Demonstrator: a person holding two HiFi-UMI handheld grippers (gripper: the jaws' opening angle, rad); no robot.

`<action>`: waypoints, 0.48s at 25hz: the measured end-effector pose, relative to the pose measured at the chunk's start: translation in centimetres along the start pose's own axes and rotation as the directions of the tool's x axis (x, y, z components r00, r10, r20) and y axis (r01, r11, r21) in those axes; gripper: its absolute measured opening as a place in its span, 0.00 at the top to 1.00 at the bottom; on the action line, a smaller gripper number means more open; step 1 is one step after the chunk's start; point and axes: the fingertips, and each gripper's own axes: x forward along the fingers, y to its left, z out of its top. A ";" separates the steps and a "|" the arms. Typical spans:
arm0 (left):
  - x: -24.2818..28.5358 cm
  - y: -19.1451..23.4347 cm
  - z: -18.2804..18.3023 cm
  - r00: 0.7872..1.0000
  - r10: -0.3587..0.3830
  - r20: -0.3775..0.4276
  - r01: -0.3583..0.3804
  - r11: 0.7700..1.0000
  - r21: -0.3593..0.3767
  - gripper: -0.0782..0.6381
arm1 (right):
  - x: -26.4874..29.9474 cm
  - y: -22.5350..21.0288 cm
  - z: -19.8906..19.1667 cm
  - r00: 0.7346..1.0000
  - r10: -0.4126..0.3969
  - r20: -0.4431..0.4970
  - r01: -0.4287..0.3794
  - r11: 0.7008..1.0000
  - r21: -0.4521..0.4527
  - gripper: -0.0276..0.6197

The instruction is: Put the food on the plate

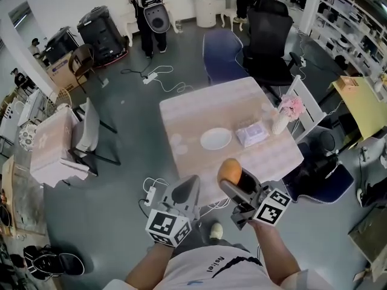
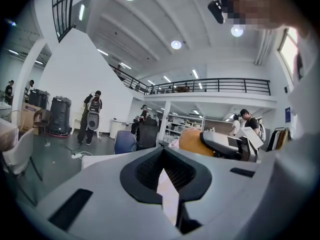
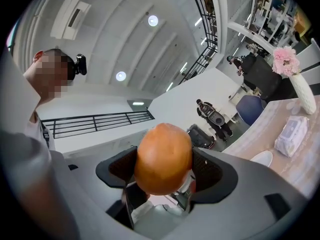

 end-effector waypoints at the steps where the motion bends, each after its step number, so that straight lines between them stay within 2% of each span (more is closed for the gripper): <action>1: 0.6 0.5 0.0 1.000 -0.006 -0.002 0.006 1.000 -0.003 0.88 | 0.5 -0.4 0.1 1.000 -0.008 -0.001 0.008 1.000 -0.002 0.43; 6: 4.3 3.2 -0.3 0.999 -0.040 -0.012 0.040 0.999 0.002 0.88 | 3.1 -3.7 0.3 0.998 -0.062 -0.015 0.061 0.998 -0.025 0.43; 12: 8.7 7.4 -1.2 0.996 -0.084 -0.043 0.084 0.996 -0.006 0.88 | 6.7 -8.7 -0.6 0.985 -0.166 -0.051 0.162 0.984 -0.079 0.43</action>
